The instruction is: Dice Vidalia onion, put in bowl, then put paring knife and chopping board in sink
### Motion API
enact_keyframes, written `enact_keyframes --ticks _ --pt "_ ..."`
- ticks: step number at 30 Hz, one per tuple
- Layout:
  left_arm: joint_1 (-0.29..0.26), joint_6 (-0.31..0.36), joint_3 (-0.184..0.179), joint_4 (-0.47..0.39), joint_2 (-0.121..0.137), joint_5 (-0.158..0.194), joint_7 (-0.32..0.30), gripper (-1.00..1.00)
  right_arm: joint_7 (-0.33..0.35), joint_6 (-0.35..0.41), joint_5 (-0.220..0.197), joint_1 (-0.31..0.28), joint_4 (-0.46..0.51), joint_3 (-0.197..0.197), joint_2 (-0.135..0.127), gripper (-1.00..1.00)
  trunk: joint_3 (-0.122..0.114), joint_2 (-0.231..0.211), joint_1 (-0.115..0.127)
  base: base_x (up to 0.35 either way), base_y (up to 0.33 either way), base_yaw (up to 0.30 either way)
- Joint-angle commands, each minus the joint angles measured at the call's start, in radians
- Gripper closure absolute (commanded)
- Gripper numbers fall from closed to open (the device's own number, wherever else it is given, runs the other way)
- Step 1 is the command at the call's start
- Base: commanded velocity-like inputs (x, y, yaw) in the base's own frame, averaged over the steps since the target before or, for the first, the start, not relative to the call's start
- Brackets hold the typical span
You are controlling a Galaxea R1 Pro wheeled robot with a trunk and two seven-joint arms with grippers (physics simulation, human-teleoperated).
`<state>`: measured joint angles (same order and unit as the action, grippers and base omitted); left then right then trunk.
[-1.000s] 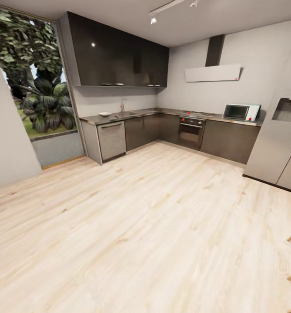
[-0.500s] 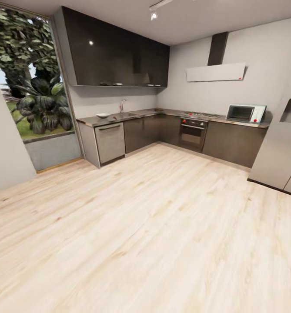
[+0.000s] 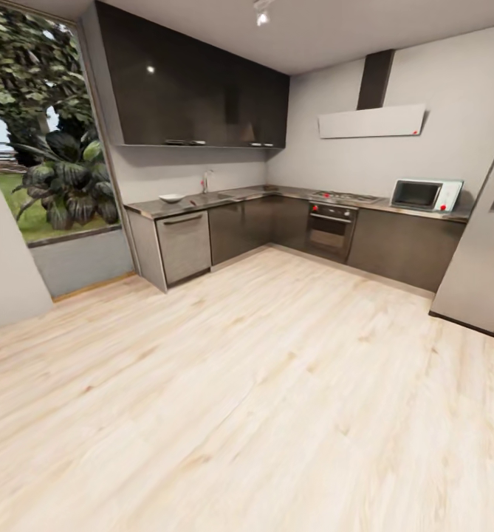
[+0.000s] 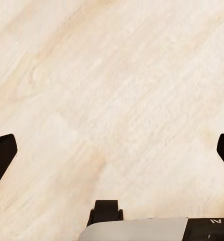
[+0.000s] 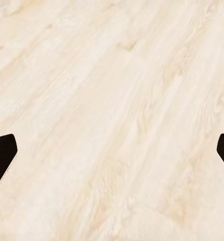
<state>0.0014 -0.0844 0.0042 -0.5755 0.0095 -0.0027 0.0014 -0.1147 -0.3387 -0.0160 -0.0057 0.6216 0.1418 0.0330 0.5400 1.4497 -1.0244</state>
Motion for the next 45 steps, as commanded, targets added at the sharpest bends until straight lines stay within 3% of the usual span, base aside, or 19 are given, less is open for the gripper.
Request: enact_keyframes --ticks 1,18,45 --pt "0.0 -0.002 0.0 -0.001 0.0 0.0 0.0 -1.0 0.001 -0.003 -0.002 0.0 0.0 0.002 0.001 -1.0 0.001 0.0 -0.001 0.345 0.0 0.0" --pt "0.0 -0.002 0.0 0.0 0.0 0.0 0.0 -1.0 0.001 -0.003 -0.002 0.0 0.0 0.002 0.001 -1.0 0.001 0.0 -0.001 0.345 0.0 -0.18" --pt "0.0 -0.001 0.0 0.002 0.0 0.0 0.0 -1.0 0.0 -0.003 -0.001 0.0 0.0 0.002 0.002 -1.0 0.001 0.0 -0.001 0.345 0.0 -0.007"
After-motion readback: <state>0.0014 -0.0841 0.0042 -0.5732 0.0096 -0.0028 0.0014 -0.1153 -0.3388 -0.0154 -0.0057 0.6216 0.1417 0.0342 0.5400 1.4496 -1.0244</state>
